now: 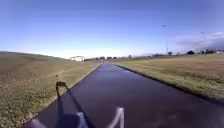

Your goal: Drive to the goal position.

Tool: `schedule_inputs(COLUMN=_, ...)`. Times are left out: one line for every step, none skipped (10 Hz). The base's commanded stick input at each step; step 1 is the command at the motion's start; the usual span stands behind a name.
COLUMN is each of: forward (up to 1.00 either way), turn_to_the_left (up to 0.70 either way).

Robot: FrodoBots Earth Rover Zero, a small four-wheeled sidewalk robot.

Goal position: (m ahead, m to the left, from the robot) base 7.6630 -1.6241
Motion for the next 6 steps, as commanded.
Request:
schedule_inputs(forward=0.04, turn_to_the_left=0.0)
schedule_inputs(forward=0.04, turn_to_the_left=0.0)
schedule_inputs(forward=0.04, turn_to_the_left=0.0)
schedule_inputs(forward=0.04, turn_to_the_left=0.0)
schedule_inputs(forward=0.05, turn_to_the_left=0.0)
schedule_inputs(forward=0.05, turn_to_the_left=0.0)
